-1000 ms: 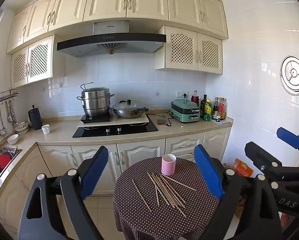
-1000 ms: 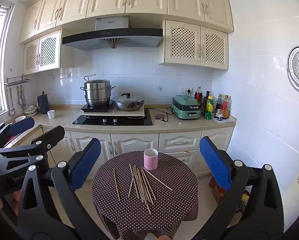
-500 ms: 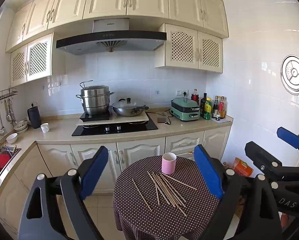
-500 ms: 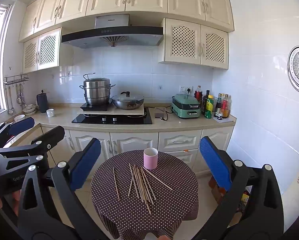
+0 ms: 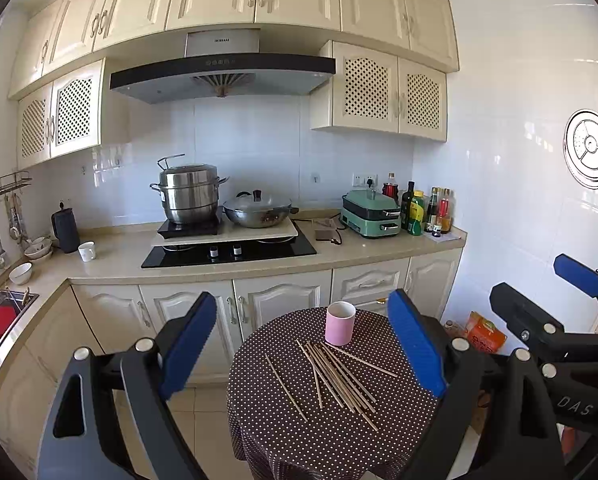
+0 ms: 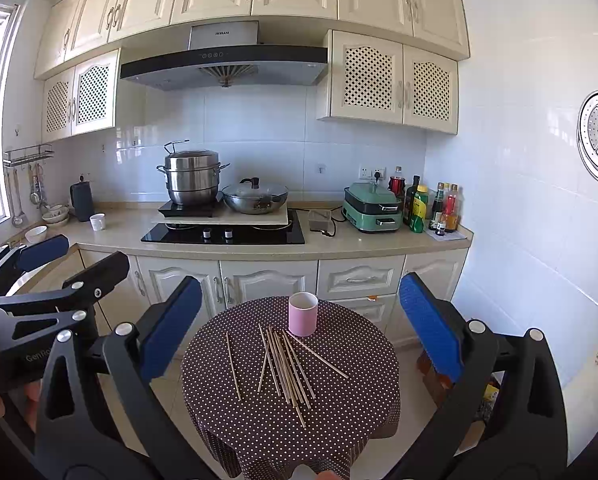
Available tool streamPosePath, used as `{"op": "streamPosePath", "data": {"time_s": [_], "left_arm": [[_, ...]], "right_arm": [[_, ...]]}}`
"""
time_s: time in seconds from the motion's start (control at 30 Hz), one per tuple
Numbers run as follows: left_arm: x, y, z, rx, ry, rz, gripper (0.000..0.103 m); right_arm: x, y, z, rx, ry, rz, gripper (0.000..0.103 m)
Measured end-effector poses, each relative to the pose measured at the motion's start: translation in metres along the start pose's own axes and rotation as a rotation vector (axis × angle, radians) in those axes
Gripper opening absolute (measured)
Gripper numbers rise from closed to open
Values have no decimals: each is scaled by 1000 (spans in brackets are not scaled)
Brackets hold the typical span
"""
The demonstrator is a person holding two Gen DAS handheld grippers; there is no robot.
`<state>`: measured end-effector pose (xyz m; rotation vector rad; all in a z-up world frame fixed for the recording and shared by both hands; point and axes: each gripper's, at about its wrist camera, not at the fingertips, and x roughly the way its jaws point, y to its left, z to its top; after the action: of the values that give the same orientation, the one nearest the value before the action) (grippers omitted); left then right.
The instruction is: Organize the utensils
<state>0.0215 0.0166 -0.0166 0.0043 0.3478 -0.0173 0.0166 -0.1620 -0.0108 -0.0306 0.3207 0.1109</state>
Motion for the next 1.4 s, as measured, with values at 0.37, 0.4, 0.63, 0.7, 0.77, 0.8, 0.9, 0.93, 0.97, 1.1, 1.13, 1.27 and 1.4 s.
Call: {"op": "streamPosePath", "data": {"time_s": [0.37,0.4,0.63,0.7,0.77,0.8,0.9,0.93,0.97,1.1,1.13,1.27,1.4], "left_arm": [[27,19,-1,4,36,-18,86],[30,21,-1,5,40,-20,86],[63,30,-2,9,85,-19,86],[78,32,-3,11,107,-16,86],[94,35,-7,10,137,-20,86],[106,36,-11,7,163,-27,86],[139,38,-26,-9,250,-41,86],[155,40,-33,-23,288,-45,86],[170,42,-40,-36,325,-45,86],[241,46,-73,-88,484,-41,86],[260,48,-82,-107,522,-49,86],[330,47,-125,-149,696,-33,86],[392,47,-165,-206,863,-6,75]], "right_arm": [[23,12,2,12,37,-11,97],[27,12,2,15,45,-10,97],[61,15,5,8,96,8,97],[76,14,3,5,124,22,97],[93,13,-3,-3,162,39,97],[103,13,-6,-10,181,40,97],[134,12,-19,-37,232,57,97],[149,10,-25,-50,255,60,97],[160,9,-31,-56,268,67,97],[216,-3,-56,-71,357,97,97],[236,-8,-65,-81,390,103,97],[307,-28,-98,-91,545,143,92],[378,-53,-132,-80,716,198,82]]}}
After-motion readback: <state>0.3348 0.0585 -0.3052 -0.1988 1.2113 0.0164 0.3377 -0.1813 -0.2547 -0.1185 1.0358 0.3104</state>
